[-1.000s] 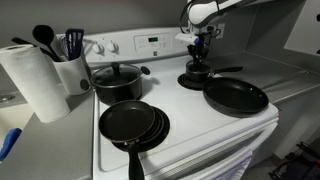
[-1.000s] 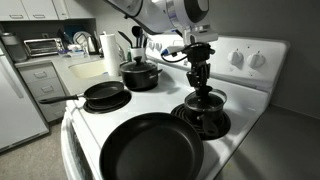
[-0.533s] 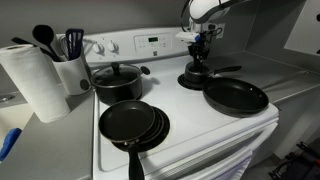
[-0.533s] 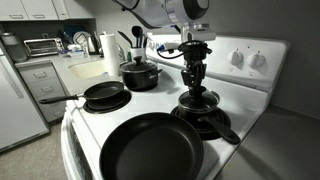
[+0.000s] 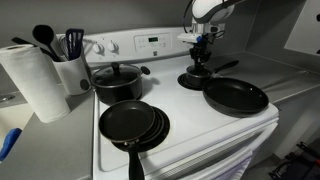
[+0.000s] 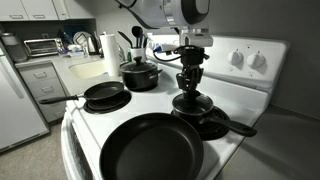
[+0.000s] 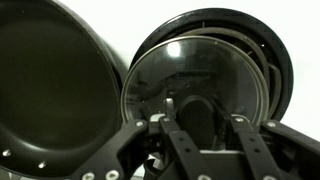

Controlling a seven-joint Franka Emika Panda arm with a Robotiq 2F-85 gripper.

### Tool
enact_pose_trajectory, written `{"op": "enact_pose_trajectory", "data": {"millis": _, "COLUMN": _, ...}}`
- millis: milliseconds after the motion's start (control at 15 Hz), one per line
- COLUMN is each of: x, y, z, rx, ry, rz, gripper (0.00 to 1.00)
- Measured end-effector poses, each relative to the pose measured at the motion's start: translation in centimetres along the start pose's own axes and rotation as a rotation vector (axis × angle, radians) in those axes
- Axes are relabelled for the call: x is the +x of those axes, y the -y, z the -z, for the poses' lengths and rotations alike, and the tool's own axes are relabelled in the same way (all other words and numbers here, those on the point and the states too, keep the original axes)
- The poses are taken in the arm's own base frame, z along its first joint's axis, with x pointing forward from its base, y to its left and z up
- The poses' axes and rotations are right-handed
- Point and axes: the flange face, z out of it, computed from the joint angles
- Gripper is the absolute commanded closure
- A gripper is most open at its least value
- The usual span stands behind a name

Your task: Place the glass lid on top of the small black pot on the right side of the stove

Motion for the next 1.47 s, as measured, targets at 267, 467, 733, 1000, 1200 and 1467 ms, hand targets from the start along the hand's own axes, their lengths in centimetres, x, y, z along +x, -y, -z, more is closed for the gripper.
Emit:
{"op": "enact_pose_trajectory", "data": {"millis": 267, "x": 0.1, "y": -1.2, "z": 0.1, "rx": 0.045, "ry": 0.011, "rz": -0.018, "gripper": 0.85}}
{"op": "enact_pose_trajectory", "data": {"millis": 467, "x": -0.3, "y": -2.0, "z": 0.2, "rx": 0.077, "ry": 0.018, "rz": -0.012, "gripper": 0.85}}
{"op": "enact_pose_trajectory", "data": {"millis": 733, "x": -1.3, "y": -2.6, "z": 0.3, "rx": 0.093, "ry": 0.024, "rz": 0.013, "gripper": 0.85}}
{"op": "enact_pose_trajectory", "data": {"millis": 1000, "x": -3.1, "y": -2.8, "z": -0.1, "rx": 0.081, "ry": 0.036, "rz": 0.047, "gripper": 0.85}}
{"op": "enact_pose_trajectory", "data": {"millis": 1200, "x": -3.1, "y": -2.8, "z": -0.1, "rx": 0.081, "ry": 0.035, "rz": 0.047, "gripper": 0.85}}
{"op": "enact_pose_trajectory", "data": {"millis": 1467, "x": -2.9, "y": -2.7, "z": -0.2, "rx": 0.081, "ry": 0.029, "rz": 0.037, "gripper": 0.85}}
